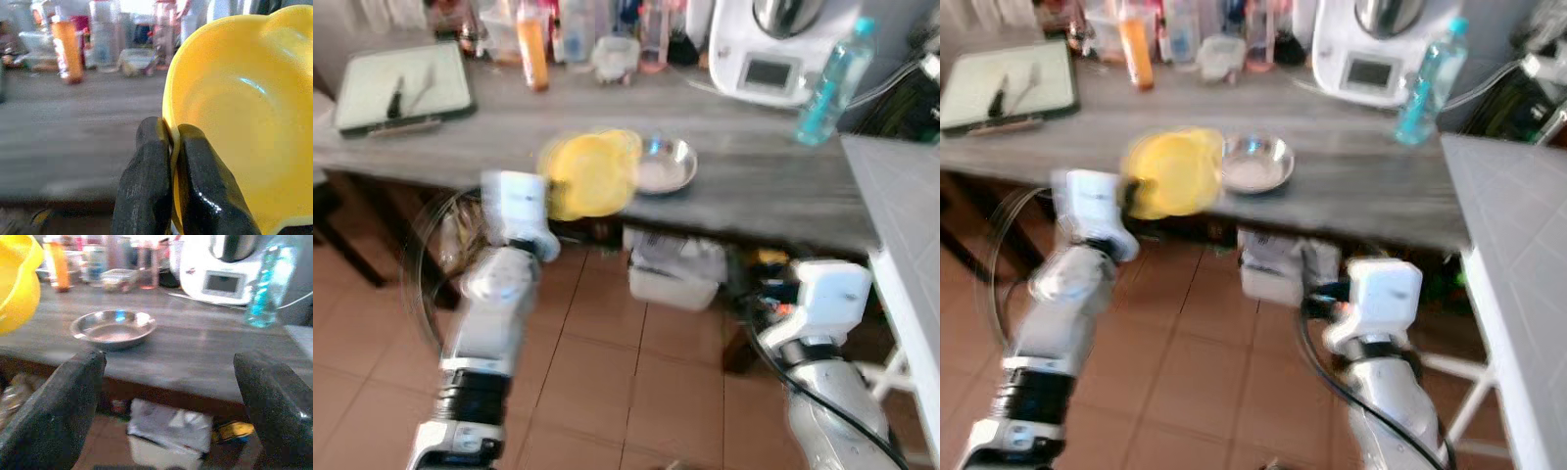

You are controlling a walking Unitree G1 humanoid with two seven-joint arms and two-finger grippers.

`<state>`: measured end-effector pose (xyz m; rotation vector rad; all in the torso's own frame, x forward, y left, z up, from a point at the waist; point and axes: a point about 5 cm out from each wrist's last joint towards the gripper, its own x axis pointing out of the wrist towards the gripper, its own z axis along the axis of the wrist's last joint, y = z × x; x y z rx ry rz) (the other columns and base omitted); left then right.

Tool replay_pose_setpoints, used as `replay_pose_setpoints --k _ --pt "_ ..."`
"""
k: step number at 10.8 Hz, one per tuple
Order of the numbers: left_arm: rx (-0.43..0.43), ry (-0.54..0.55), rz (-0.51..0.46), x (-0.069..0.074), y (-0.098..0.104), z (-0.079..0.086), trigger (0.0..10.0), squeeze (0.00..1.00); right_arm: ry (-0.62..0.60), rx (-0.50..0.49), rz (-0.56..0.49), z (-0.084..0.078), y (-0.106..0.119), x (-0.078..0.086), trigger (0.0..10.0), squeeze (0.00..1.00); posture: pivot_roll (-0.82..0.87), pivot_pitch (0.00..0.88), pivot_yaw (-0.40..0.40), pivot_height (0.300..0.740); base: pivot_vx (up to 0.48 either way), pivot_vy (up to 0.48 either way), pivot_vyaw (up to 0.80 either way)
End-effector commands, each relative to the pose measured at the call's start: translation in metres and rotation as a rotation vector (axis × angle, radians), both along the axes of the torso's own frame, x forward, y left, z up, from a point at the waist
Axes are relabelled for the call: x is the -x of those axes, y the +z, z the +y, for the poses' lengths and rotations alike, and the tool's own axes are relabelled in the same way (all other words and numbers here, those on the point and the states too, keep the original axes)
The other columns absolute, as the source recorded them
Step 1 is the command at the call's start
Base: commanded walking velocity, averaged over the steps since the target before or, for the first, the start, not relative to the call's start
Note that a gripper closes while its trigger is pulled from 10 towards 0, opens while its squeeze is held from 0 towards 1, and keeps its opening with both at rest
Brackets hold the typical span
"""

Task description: Setting the table

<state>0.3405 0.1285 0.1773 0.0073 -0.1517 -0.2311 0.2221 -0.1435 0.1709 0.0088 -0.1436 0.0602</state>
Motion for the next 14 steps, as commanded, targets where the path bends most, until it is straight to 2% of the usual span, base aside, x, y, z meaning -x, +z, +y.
replay_pose_setpoints --k 1,5,9,10,13,14 --pt "-0.002 0.022 -0.022 -0.001 0.007 0.009 10.0 0.00 0.007 -0.008 -0.014 0.003 0.003 0.001 10.0 0.00 0.11 0.131 -0.034 0.740 0.480 0.000 -0.47" --pt "0.004 0.012 -0.022 -0.001 0.007 0.005 10.0 0.00 0.008 -0.003 -0.016 0.003 0.003 0.001 10.0 0.00 0.11 0.132 -0.038 0.740 0.480 0.000 0.00" --pt "0.022 -0.017 -0.028 -0.006 0.017 -0.002 10.0 0.00 0.013 0.004 -0.015 0.005 0.003 0.002 10.0 0.00 0.11 0.135 -0.035 0.740 0.436 0.000 0.00" --pt "0.041 -0.022 -0.037 -0.008 0.022 -0.003 10.0 0.00 0.013 0.006 -0.015 0.005 0.002 0.002 10.0 0.00 0.11 0.136 -0.032 0.740 0.000 0.000 0.00" --pt "0.013 -0.034 0.023 -0.017 0.026 0.000 10.0 0.00 0.017 0.011 -0.013 0.006 0.002 0.002 10.0 0.00 0.11 0.137 -0.035 0.740 0.000 0.000 0.00" --pt "-0.019 -0.037 0.040 -0.019 0.028 0.003 10.0 0.00 0.018 0.015 -0.012 0.006 0.002 0.003 10.0 0.00 0.11 0.137 -0.036 0.740 0.000 0.000 0.00"
